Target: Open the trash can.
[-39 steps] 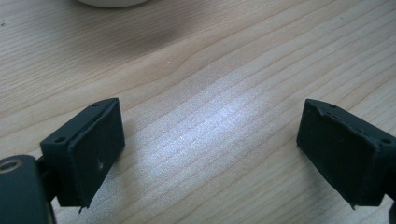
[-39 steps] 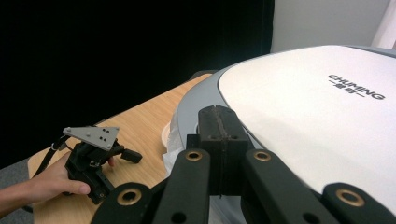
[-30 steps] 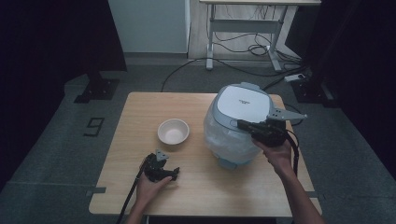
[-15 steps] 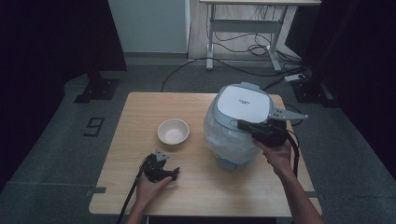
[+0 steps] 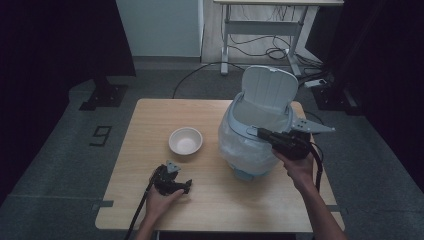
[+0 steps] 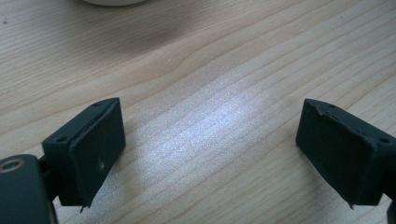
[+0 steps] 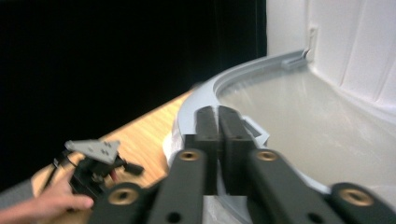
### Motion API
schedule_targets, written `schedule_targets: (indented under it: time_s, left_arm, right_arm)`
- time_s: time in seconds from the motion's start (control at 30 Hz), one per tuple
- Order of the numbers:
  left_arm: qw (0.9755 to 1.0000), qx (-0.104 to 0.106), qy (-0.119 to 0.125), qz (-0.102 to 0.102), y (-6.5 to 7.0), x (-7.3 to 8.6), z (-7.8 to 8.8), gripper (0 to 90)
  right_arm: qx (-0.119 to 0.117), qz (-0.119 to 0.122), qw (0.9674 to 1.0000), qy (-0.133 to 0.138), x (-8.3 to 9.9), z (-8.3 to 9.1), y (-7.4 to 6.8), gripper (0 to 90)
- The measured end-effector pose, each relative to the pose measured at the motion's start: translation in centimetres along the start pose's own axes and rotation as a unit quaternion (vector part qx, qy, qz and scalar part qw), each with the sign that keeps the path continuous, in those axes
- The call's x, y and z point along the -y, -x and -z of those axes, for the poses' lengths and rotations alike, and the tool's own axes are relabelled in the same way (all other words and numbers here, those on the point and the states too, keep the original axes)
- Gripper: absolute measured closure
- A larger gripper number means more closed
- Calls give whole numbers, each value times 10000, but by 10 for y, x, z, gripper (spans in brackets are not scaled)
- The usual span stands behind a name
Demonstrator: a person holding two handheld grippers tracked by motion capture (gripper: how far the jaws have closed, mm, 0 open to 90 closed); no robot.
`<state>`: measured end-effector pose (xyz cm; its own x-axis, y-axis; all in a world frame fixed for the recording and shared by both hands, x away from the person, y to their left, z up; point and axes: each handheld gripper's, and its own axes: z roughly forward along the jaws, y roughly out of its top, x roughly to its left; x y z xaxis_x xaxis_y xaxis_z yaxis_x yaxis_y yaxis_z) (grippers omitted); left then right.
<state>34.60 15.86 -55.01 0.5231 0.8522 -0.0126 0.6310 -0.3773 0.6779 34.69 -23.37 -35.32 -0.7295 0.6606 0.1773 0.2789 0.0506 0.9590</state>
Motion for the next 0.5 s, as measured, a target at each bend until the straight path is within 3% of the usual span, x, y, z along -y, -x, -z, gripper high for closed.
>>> schedule_targets:
  time_s: [0.17, 0.43, 0.5]
  left_arm:
    - [10000, 1, -1, 0, 0, 0, 0, 76]
    - [10000, -9, 9, 5, 0, 0, 0, 77]
    - [10000, -9, 10, 6, 0, 0, 0, 77]
  right_arm:
    - [79, 41, 9996, 266, 5, 21, 0, 736]
    - [541, 371, 9968, 454, 34, 56, -1, 461]
    - [620, 335, 9964, 466, 43, 63, 2, 412]
